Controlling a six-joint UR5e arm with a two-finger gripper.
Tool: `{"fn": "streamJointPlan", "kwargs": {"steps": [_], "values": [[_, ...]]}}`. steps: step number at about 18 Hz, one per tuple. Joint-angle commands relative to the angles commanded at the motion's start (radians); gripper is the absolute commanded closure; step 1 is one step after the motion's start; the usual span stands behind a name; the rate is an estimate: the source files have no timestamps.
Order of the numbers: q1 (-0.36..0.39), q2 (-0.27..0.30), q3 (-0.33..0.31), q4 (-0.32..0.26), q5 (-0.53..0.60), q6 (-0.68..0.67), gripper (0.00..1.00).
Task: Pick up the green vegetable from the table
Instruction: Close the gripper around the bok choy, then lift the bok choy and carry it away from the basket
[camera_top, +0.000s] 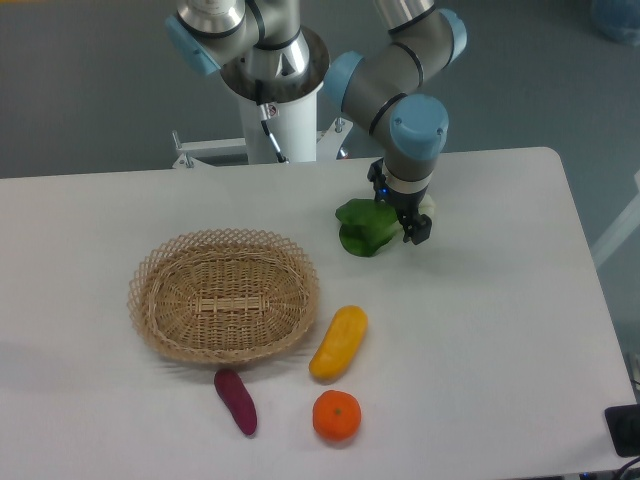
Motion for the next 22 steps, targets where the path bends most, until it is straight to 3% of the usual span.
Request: {"fn": "streamJointPlan", "kwargs": {"steps": [9,12,15,22], "values": [[0.006,-0.012,-0.02,0.002,0.052,-0.002,0.02],[0.008,-0.015,-0.02,0.002,0.054,-0.003,0.32],[0.008,-0.015,-0.017,0.003,0.054,-0.014,0.53],[0.012,-0.011,0.027,0.0,0.054,-0.009,0.56]]}}
